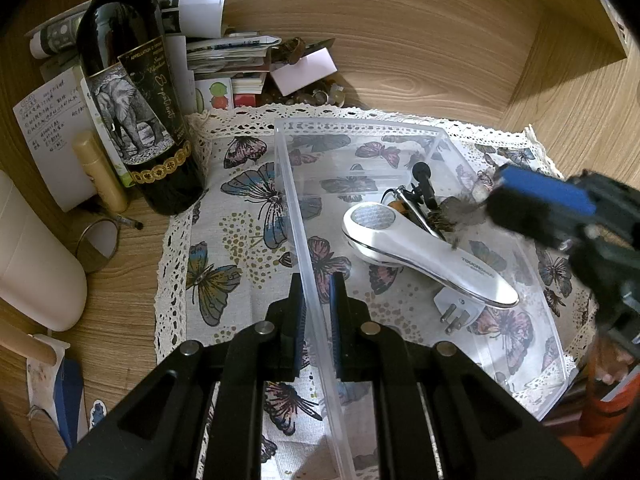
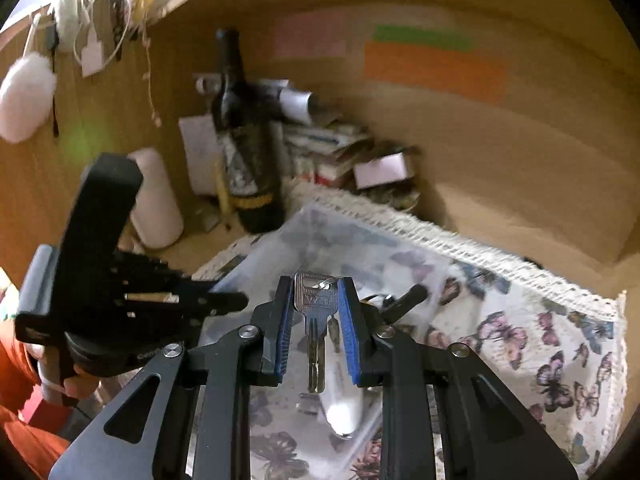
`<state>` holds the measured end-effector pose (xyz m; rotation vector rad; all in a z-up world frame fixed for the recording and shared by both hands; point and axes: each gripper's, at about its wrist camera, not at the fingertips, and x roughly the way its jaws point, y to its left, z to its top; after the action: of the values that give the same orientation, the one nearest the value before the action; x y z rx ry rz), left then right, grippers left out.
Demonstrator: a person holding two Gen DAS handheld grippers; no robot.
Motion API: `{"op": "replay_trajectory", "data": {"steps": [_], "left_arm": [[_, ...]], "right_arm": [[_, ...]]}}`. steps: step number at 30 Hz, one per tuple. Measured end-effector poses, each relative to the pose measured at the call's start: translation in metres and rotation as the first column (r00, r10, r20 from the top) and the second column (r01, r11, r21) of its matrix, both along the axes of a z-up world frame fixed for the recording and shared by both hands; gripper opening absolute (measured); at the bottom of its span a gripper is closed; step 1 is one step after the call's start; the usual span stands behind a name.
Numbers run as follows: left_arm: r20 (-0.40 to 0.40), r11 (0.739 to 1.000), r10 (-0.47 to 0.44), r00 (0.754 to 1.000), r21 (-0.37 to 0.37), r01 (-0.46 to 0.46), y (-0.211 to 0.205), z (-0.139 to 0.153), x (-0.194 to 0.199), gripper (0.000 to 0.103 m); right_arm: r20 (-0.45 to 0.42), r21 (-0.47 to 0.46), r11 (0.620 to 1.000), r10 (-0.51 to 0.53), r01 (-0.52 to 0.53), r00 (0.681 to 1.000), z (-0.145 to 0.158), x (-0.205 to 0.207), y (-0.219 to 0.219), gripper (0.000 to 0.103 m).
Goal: Organize rigid objects
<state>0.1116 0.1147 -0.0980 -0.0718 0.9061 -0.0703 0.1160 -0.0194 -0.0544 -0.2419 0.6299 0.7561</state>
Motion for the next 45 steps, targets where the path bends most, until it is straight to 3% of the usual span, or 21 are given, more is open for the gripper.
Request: {"op": "replay_trajectory", "data": {"steps": [1,10,18,21,23,24,28,29,32,34,35,37,40,45], "left_arm": [[0.000,1.000,0.000,1.000,0.000,0.000,0.000,0.000,0.000,0.009],[-0.003,1.000,0.000,1.000,0.000,0.000,-0.001,0.000,0.001,0.009],[0.011,1.000,0.013,1.000,-0.004,-0.013,0.000,0.005,-0.001,0.009],[0.053,0.999,0.034,0.998,0.017,-0.035,0.000,0.015,-0.007,0.009],[0.097,0.998,0.044,0.994,0.046,-0.048,-0.002,0.025,-0.012,0.009],[0.117,0.997,0.046,0.992,0.055,-0.053,-0.004,0.030,-0.015,0.010],[0.216,0.996,0.044,0.975,0.069,-0.060,-0.012,0.053,-0.031,0.035],[0.247,0.995,0.042,0.968,0.074,-0.062,-0.016,0.060,-0.036,0.037],[0.317,0.995,0.033,0.948,0.076,-0.060,-0.026,0.074,-0.050,0.048],[0.353,0.996,0.029,0.935,0.064,-0.055,-0.033,0.081,-0.057,0.065],[0.380,0.997,0.027,0.925,0.060,-0.054,-0.037,0.085,-0.062,0.069],[0.422,0.996,0.031,0.906,0.062,-0.063,-0.044,0.091,-0.070,0.084],[0.485,0.996,0.036,0.874,0.051,-0.070,-0.055,0.100,-0.083,0.098],[0.539,0.995,0.038,0.841,0.058,-0.082,-0.072,0.107,-0.101,0.102]], "right_arm": [[-0.012,-0.012,1.000,0.009,-0.009,1.000,-0.003,0.001,0.003,0.011],[-0.064,-0.039,0.999,-0.015,0.013,0.998,-0.015,0.015,0.000,0.011],[-0.054,-0.024,0.998,-0.065,0.064,0.996,-0.011,0.016,-0.016,0.013],[-0.042,-0.013,0.996,-0.089,0.089,0.995,-0.006,0.014,-0.024,0.028],[-0.018,0.008,0.994,-0.113,0.113,0.993,0.000,0.009,-0.032,0.045],[-0.006,0.017,0.992,-0.123,0.123,0.992,0.003,0.006,-0.036,0.049],[0.039,0.069,0.985,-0.163,0.161,0.986,0.019,-0.007,-0.052,0.076],[0.054,0.088,0.982,-0.175,0.170,0.983,0.024,-0.011,-0.058,0.083],[0.086,0.097,0.969,-0.237,0.229,0.968,0.036,-0.023,-0.068,0.090],[0.121,0.118,0.961,-0.262,0.248,0.957,0.043,-0.033,-0.075,0.096],[0.138,0.130,0.958,-0.274,0.256,0.952,0.046,-0.038,-0.078,0.102],[0.179,0.157,0.948,-0.302,0.275,0.937,0.051,-0.048,-0.085,0.103],[0.211,0.185,0.939,-0.325,0.289,0.922,0.057,-0.062,-0.093,0.103],[0.238,0.223,0.923,-0.365,0.315,0.900,0.059,-0.078,-0.106,0.103]]}}
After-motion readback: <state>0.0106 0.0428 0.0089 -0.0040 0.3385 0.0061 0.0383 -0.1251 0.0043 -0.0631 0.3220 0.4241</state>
